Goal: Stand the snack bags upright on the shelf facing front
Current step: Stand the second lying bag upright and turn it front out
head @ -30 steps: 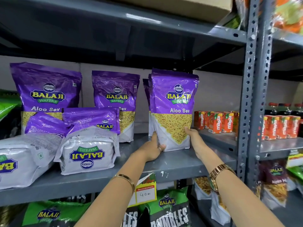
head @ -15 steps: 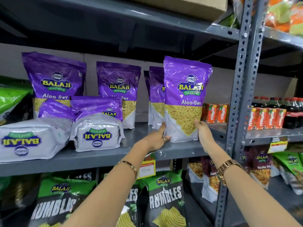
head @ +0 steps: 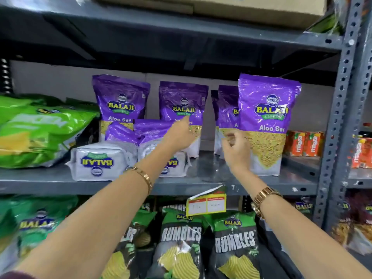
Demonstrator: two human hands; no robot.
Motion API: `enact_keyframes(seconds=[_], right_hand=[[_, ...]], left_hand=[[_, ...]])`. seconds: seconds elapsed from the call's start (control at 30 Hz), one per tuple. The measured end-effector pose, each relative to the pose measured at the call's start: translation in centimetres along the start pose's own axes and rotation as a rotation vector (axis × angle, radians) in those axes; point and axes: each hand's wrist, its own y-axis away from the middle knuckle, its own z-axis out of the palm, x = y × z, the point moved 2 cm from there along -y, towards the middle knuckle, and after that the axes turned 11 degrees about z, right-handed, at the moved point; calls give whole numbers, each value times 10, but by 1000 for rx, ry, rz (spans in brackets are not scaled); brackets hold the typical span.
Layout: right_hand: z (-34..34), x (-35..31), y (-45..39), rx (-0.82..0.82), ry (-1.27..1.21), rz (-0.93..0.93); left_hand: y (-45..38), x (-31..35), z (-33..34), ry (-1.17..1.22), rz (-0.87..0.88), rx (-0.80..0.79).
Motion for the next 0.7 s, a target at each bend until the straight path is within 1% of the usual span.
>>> enact_keyframes(seconds=[0.07, 0.13, 0.2, 0.23, 0.27, 0.3, 0.4, 0.57, 0.63, 0.7], right_hand=[[26, -3, 2, -193, -50, 216], [50, -2, 7, -378, -148, 476], [69, -2, 16, -554, -255, 723], [78, -2, 21, -626, -293, 795], [86, 0, 25, -685, -310, 827], [95, -1, 27, -729, -312, 821], [108, -4, 33, -784, -331, 768], [110, -5, 33, -804, -445, 775], [108, -5, 35, -778, -498, 782], [107, -7, 38, -731, -555, 798]], left_hand=[[7, -22, -17, -41, -124, 13], [18, -45, -27, -83, -258, -7], [29, -64, -34, -135, -358, -45], [34, -70, -35, -166, -398, -83], [37, -74, -33, -198, -428, -132], [39, -76, -31, -234, -448, -178], [40, -75, -20, -245, -430, -273], [43, -75, -19, -182, -386, -267], [43, -72, -21, -167, -370, -259], [43, -71, -20, -140, -345, -216]])
